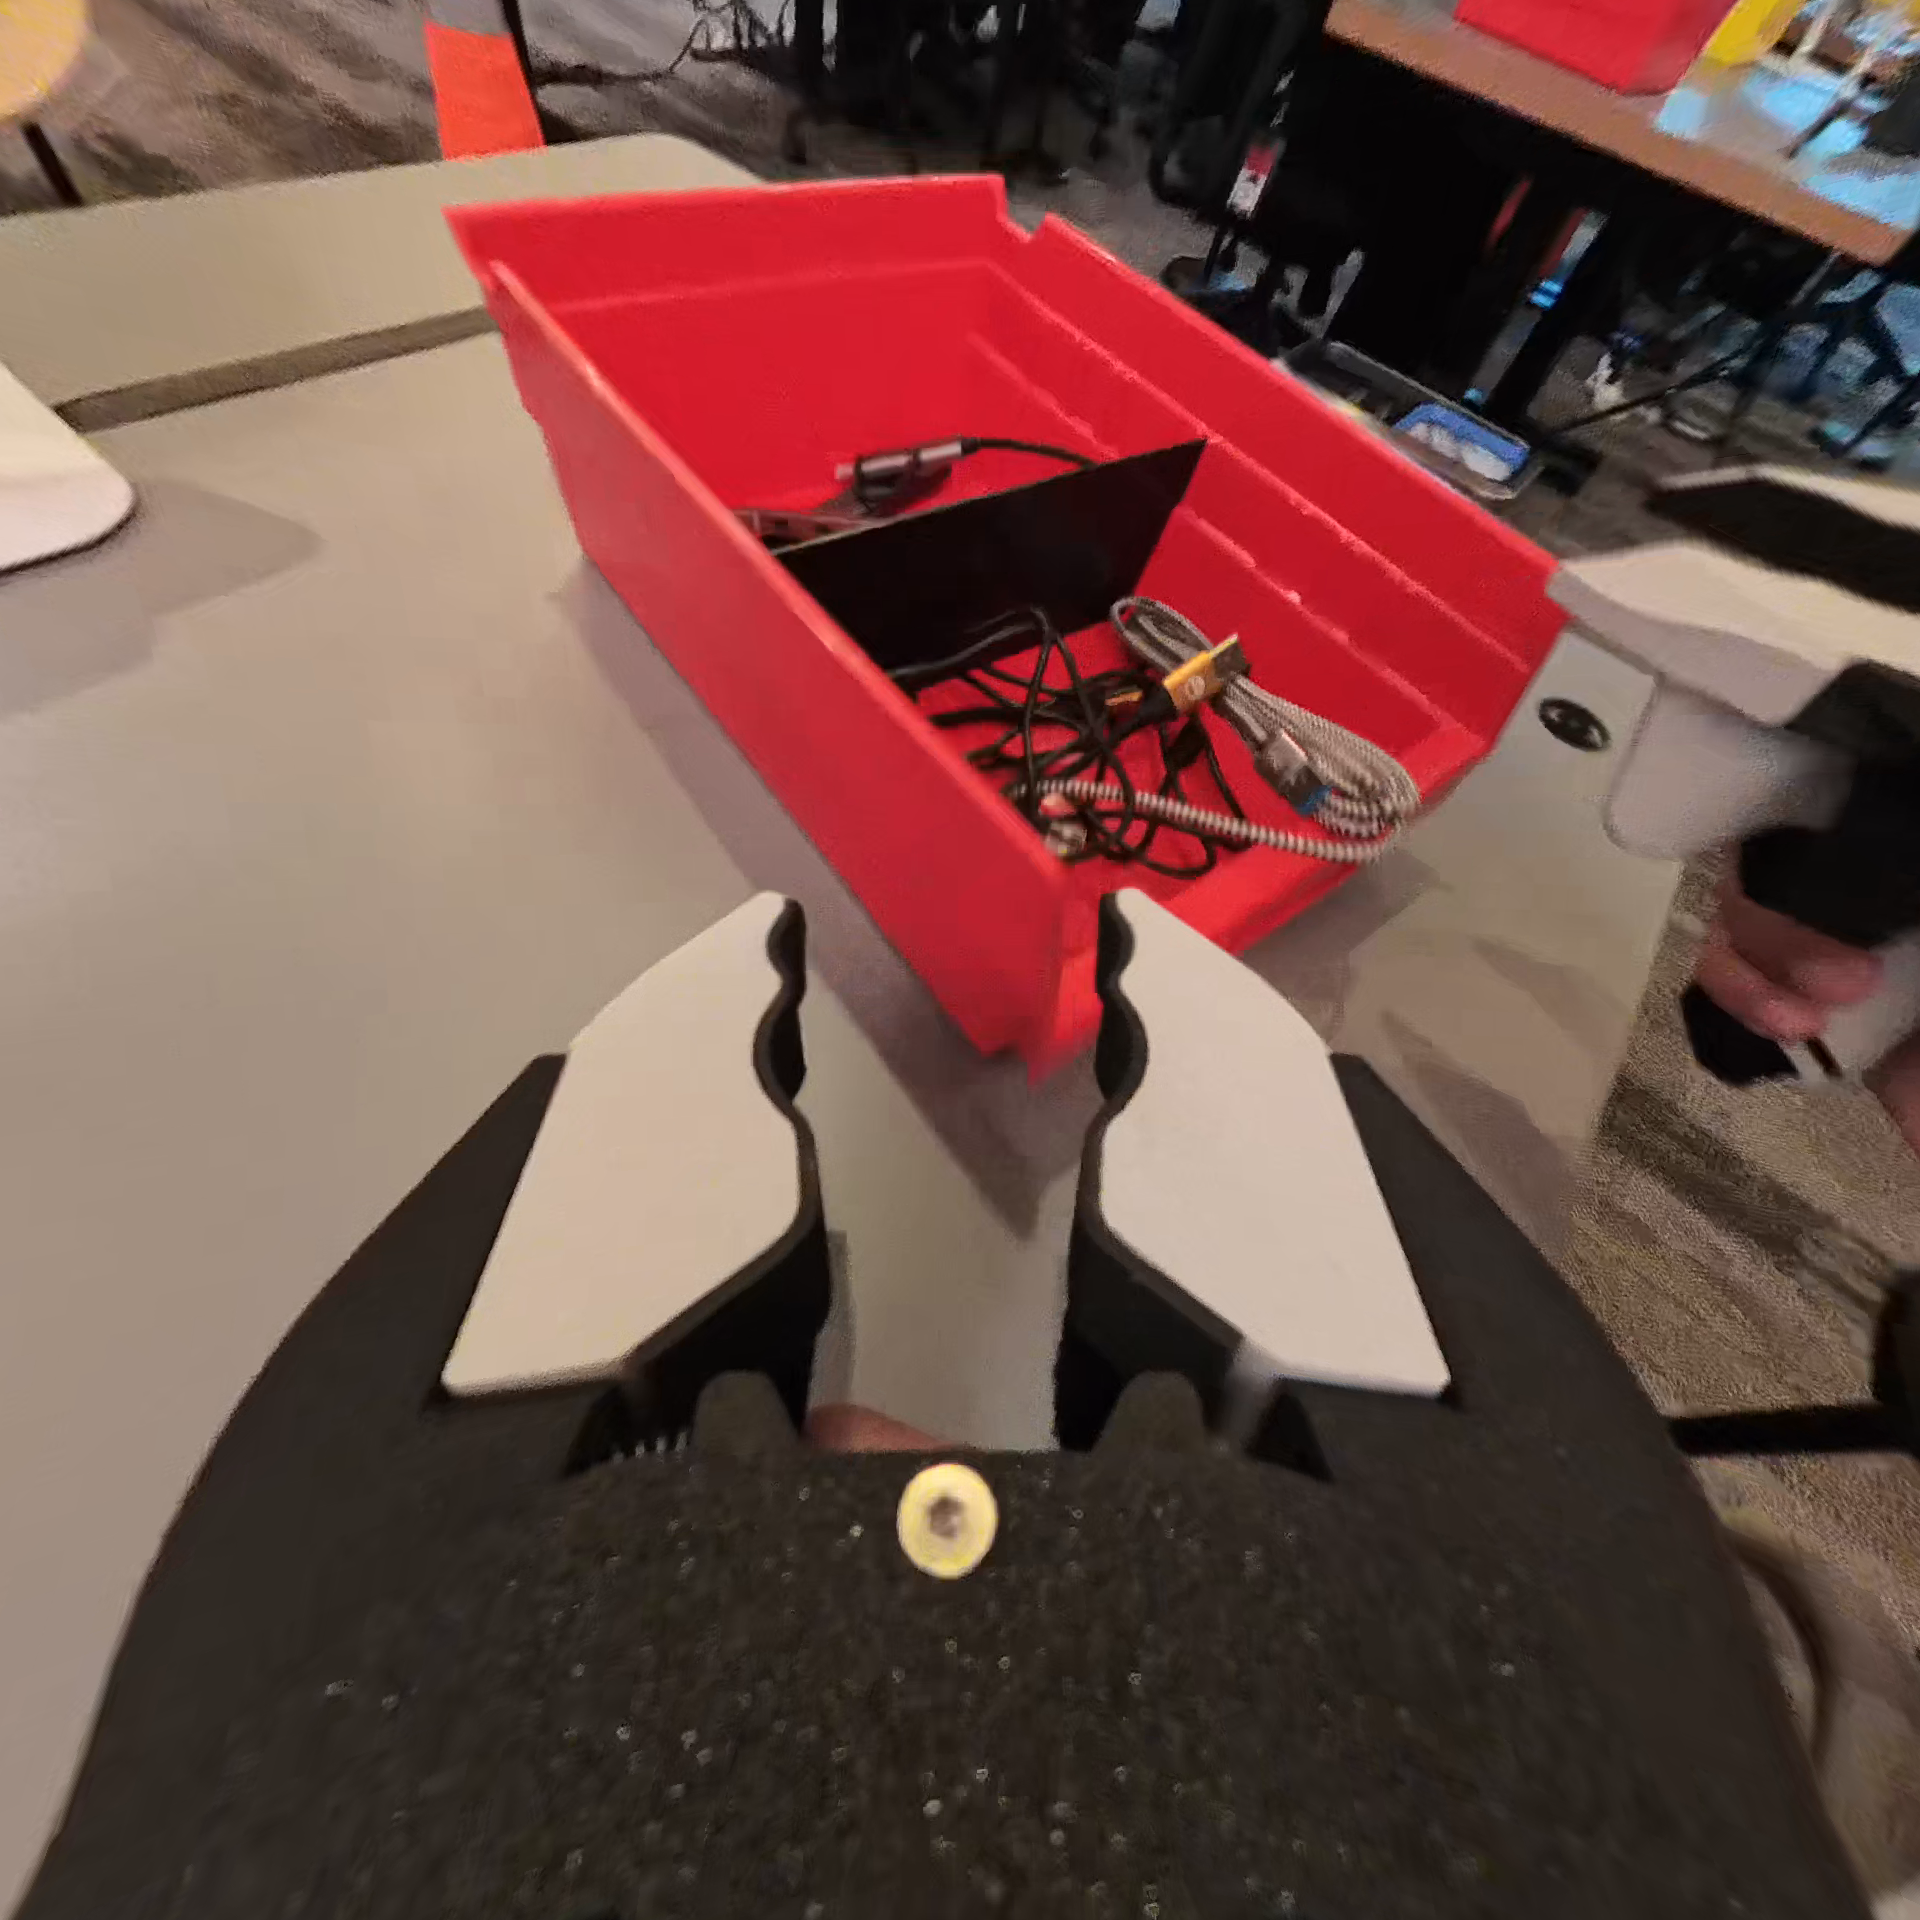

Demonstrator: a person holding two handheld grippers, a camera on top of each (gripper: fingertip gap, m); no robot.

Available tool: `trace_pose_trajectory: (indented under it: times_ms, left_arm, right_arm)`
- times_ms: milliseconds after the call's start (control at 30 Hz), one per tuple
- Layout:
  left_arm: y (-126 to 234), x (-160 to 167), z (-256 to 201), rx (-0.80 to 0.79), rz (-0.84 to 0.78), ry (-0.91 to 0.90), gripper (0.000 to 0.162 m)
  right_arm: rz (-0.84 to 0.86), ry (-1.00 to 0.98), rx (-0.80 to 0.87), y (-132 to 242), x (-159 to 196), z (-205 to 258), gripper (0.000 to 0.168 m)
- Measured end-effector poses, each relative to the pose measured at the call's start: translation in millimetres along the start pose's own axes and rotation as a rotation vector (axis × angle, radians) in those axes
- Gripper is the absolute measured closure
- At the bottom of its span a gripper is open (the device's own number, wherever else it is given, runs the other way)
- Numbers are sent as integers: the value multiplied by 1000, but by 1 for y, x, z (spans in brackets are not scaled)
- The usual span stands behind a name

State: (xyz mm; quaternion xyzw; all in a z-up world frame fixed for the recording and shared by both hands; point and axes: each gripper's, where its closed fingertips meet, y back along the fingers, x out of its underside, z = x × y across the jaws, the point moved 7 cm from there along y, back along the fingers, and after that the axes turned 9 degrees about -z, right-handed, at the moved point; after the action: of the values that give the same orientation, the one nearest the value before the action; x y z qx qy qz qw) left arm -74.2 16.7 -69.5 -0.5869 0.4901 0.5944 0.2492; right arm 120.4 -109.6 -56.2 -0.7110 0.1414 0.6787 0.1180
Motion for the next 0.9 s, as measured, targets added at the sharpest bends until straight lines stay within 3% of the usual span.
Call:
trace_pose_trajectory:
  times_ms: [133,200,300,367,433,600,767,900]
  left_arm:
    - [-46,15,-4,-129,100,22,114]
    - [-55,24,-6,-158,124,69,122]
    - [-53,25,-4,-230,107,104,143]
    - [-48,24,1,-266,114,92,147]
    - [-39,23,4,-281,116,78,148]
    - [12,19,34,-379,85,34,153]
    - [89,22,86,-525,61,39,160]
    - [144,34,121,-633,28,38,160]
  right_arm:
    - [208,-6,17,-28,38,-28,114]
    - [308,-117,-49,-42,54,-19,112]
    - [304,-232,-31,-48,51,-14,135]
    - [286,-202,17,-42,48,-18,164]
    - [292,-186,17,-38,48,-8,165]
    - [276,-175,-17,-27,31,46,164]
    - [212,-95,-136,-23,9,136,163]
    - [238,-56,-243,-32,12,201,164]
